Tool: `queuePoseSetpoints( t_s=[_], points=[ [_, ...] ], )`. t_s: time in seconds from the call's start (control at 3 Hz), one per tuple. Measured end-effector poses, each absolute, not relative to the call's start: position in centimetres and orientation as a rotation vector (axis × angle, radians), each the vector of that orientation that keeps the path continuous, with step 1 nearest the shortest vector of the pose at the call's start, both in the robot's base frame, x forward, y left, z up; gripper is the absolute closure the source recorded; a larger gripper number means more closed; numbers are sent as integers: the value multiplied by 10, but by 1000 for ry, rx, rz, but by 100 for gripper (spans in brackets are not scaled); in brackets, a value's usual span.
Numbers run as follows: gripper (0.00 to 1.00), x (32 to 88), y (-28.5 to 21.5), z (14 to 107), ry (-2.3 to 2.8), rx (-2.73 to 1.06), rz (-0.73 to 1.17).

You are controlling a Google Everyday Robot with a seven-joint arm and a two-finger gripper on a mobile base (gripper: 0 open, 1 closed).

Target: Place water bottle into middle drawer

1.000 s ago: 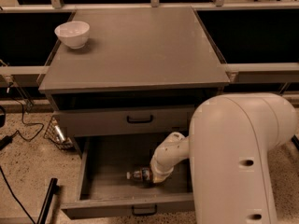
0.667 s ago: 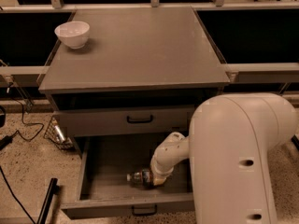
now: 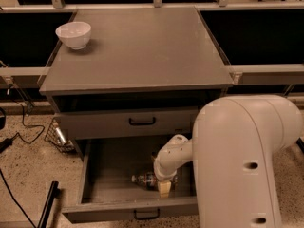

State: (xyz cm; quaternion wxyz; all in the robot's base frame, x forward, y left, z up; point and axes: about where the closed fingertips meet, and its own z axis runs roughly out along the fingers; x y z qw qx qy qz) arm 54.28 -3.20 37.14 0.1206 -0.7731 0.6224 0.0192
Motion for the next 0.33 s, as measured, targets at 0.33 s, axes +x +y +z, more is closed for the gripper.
queuePoseSetpoints(
  t_s=[0.33],
  points=[
    [0, 543, -32, 371, 1818, -2258, 56]
  ],
)
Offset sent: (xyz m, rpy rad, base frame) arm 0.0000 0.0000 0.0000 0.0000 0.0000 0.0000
